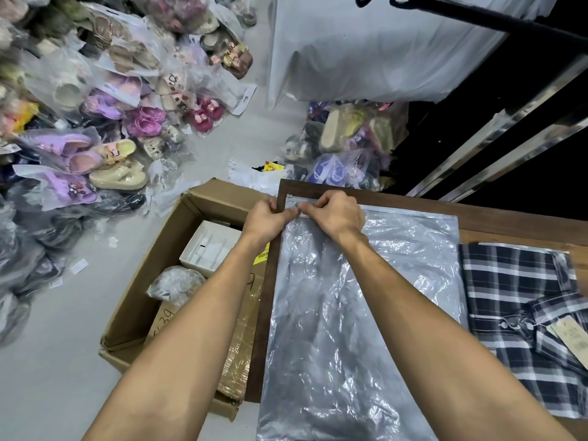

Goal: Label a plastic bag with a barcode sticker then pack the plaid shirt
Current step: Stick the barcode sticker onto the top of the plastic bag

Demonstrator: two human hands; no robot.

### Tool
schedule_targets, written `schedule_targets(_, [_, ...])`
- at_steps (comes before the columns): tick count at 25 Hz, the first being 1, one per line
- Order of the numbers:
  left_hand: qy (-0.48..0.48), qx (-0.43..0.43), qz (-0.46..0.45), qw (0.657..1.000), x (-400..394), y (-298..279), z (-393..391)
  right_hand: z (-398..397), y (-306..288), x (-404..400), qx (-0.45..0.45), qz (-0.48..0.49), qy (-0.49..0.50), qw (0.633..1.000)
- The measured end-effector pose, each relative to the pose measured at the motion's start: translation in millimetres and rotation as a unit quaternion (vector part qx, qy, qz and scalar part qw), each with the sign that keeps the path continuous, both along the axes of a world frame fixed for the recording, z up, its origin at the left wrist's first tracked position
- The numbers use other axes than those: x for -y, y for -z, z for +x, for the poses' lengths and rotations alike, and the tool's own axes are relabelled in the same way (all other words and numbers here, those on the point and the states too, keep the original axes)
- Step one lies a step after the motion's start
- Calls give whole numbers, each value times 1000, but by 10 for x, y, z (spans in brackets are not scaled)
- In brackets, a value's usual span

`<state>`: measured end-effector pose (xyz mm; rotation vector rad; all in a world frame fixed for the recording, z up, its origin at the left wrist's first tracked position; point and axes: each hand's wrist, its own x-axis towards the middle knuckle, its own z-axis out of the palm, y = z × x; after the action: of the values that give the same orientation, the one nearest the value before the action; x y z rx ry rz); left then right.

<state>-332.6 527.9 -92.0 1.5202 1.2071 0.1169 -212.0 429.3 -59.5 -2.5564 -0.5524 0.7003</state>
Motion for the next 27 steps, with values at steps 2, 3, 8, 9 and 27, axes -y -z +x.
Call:
schedule_targets(2, [1, 17, -4, 1000, -17, 40, -29, 24, 31, 10, 11, -3, -15, 1000])
schedule_targets(3, [16, 12, 18, 1000, -33, 40, -50, 33, 42, 10, 17, -5, -23, 1000])
schedule_targets(8, [132, -21, 157, 978, -114, -7, -34, 122, 62, 40, 3, 12, -64, 998])
schedule_targets(9, [141, -27, 160, 977, -122, -19, -22, 152, 61, 51, 3, 15, -74, 997])
schedule_targets(27, [183, -6, 177, 967, -181, -15, -40, 293, 35, 143, 80, 82, -277, 954])
